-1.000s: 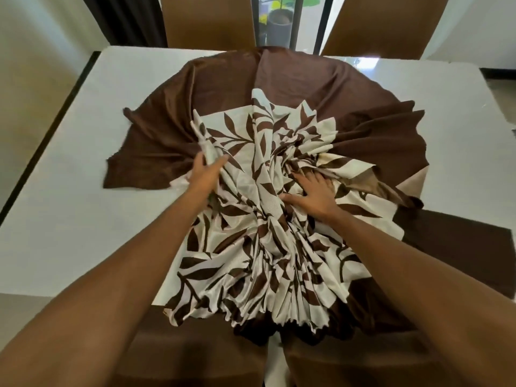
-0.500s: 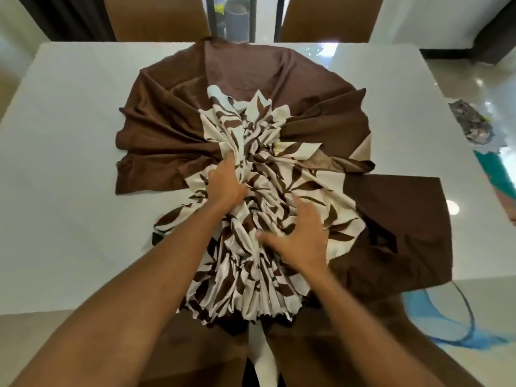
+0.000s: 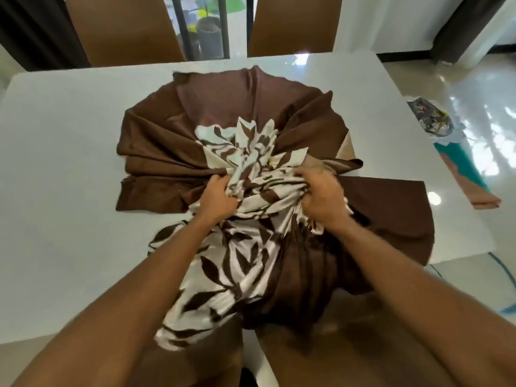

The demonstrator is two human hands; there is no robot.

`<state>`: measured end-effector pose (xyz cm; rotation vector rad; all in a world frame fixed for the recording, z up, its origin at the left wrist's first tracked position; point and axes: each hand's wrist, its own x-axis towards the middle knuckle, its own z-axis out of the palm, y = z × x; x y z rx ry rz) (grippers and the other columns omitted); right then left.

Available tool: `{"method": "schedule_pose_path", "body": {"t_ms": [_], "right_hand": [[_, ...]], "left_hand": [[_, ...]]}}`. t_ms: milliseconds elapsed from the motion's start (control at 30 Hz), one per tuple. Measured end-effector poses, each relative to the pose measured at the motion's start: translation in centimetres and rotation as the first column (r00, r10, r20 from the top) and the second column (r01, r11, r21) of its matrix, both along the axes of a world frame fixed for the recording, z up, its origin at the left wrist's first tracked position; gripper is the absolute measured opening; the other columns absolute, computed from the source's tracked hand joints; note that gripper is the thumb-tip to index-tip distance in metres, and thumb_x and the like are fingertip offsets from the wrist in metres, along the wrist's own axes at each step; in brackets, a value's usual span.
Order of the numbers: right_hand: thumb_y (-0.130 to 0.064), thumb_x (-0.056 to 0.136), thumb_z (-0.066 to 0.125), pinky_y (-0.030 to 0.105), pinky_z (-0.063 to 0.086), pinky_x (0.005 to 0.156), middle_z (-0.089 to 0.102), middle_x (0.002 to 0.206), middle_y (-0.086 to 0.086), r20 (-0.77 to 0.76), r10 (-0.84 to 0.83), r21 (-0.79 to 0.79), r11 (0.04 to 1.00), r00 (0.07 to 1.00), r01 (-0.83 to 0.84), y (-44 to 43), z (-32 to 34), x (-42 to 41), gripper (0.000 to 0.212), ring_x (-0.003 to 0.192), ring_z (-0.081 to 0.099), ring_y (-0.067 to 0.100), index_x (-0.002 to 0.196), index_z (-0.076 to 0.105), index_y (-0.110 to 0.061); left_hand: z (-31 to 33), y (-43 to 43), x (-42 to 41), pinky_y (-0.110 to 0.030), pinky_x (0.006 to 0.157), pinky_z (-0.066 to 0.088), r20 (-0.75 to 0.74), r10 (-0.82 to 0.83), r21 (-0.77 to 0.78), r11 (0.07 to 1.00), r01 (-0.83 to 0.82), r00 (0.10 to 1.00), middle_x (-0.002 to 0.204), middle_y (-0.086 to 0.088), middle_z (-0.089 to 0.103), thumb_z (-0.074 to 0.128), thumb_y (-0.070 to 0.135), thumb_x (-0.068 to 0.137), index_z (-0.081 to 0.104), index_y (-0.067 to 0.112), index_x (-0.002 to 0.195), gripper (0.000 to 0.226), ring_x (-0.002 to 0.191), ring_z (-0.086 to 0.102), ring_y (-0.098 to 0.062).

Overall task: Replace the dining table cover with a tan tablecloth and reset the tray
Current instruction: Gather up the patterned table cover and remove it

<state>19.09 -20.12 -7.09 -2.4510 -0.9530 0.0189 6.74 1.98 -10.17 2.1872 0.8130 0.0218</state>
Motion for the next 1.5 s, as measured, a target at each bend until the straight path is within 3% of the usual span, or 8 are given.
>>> {"method": "schedule_pose_path", "body": {"t_ms": [200, 433, 700, 933, 1067, 1167, 1333, 1500], "right_hand": [[-0.028, 0.087, 0.054, 0.044, 0.048, 0.080, 0.066, 0.112, 0.005, 0.447, 0.023, 0.003, 1.000, 0.894, -0.028, 12.3, 8.0, 7.1, 0.048, 0.100, 0.059, 0.032, 0.135, 0.055, -0.027], [-0.021, 0.100, 0.055, 0.041, 0.046, 0.102, 0.066, 0.129, 0.013, -0.430, 0.263, -0.127, 0.929, 0.864, -0.347, 14.7, 0.3, 0.3, 0.034, 0.121, 0.060, 0.031, 0.130, 0.065, -0.011], [-0.071, 0.076, 0.071, 0.028, 0.040, 0.111, 0.055, 0.145, -0.005, -0.294, 0.027, 0.231, 0.972, 0.955, 0.043, 7.8, 0.8, 2.4, 0.082, 0.132, 0.049, 0.009, 0.144, 0.052, -0.030], [-0.101, 0.039, 0.062, 0.068, 0.006, 0.117, -0.008, 0.169, 0.000, -0.431, -0.119, -0.162, 0.985, 0.894, 0.053, -0.1, -2.2, -8.6, 0.137, 0.154, -0.004, 0.034, 0.148, -0.013, -0.064], [-0.078, 0.057, 0.075, 0.060, 0.002, 0.120, -0.015, 0.168, 0.007, -0.381, -0.194, -0.296, 0.952, 0.904, 0.080, -0.5, -5.5, -16.5, 0.135, 0.154, -0.008, 0.037, 0.150, -0.020, -0.055], [-0.030, 0.078, 0.077, 0.042, 0.044, 0.108, 0.043, 0.149, 0.006, -0.289, -0.222, -0.116, 0.974, 0.931, 0.196, 0.0, -5.9, -15.7, 0.096, 0.132, 0.045, 0.030, 0.157, 0.022, -0.036], [0.007, 0.076, 0.059, 0.044, 0.053, 0.078, 0.072, 0.095, 0.012, -0.289, -0.143, 0.088, 0.981, 0.947, 0.175, -0.1, -4.0, -9.6, 0.036, 0.090, 0.067, 0.033, 0.106, 0.072, -0.005], [0.004, 0.076, 0.066, 0.042, 0.047, 0.080, 0.073, 0.098, 0.013, 0.169, -0.112, 0.333, 0.942, 0.979, 0.050, -0.2, 1.7, 1.4, 0.032, 0.088, 0.063, 0.035, 0.105, 0.074, -0.005]], "left_hand": [[3.1, -2.4, 0.8, -0.020, 0.064, 0.051, 0.117, 0.258, -0.489, 0.855, -0.170, 0.959, 0.079, 0.007, 0.071, 0.045, -0.002, 0.089, 0.072, 0.018, 0.086, 0.033, 0.079, 0.065, -0.013], [1.2, -0.5, -4.1, -0.038, 0.066, 0.050, -0.018, 0.079, -0.073, 0.994, -0.080, 0.997, 0.081, -0.009, 0.068, 0.062, 0.033, 0.070, 0.066, 0.015, 0.076, 0.019, 0.086, 0.067, -0.033], [-1.5, 3.1, -5.9, -0.048, 0.109, 0.039, 0.031, 0.233, 0.094, 0.968, -0.234, 0.972, 0.144, -0.008, 0.042, 0.063, 0.075, 0.067, 0.043, 0.025, 0.144, 0.094, 0.133, 0.040, -0.026], [0.0, 7.0, -0.4, -0.054, 0.119, 0.022, 0.039, 0.356, -0.200, 0.918, -0.342, 0.934, 0.161, -0.010, 0.027, 0.043, 0.094, 0.060, 0.025, 0.032, 0.155, 0.114, 0.147, 0.028, -0.029], [0.9, 7.3, 4.4, -0.049, 0.117, 0.027, -0.096, 0.274, -0.201, 0.936, -0.288, 0.957, 0.159, -0.009, 0.032, 0.049, 0.102, 0.047, 0.021, 0.037, 0.155, 0.129, 0.144, 0.033, -0.035], [2.5, 6.4, 8.3, -0.048, 0.113, 0.037, -0.092, 0.127, -0.344, 0.927, -0.151, 0.988, 0.149, -0.014, 0.047, 0.061, 0.098, 0.040, 0.039, 0.016, 0.148, 0.138, 0.134, 0.048, -0.034], [3.8, 1.9, 9.5, -0.018, 0.090, 0.048, -0.255, -0.290, -0.246, 0.942, 0.228, 0.922, 0.127, 0.000, 0.061, 0.093, 0.043, 0.058, 0.055, 0.009, 0.131, 0.089, 0.125, 0.055, -0.027], [3.5, -2.0, 5.6, -0.007, 0.061, 0.042, -0.140, -0.336, -0.223, 0.927, 0.301, 0.931, 0.089, 0.002, 0.068, 0.067, 0.005, 0.087, 0.068, 0.014, 0.088, 0.009, 0.099, 0.063, -0.026]]}}
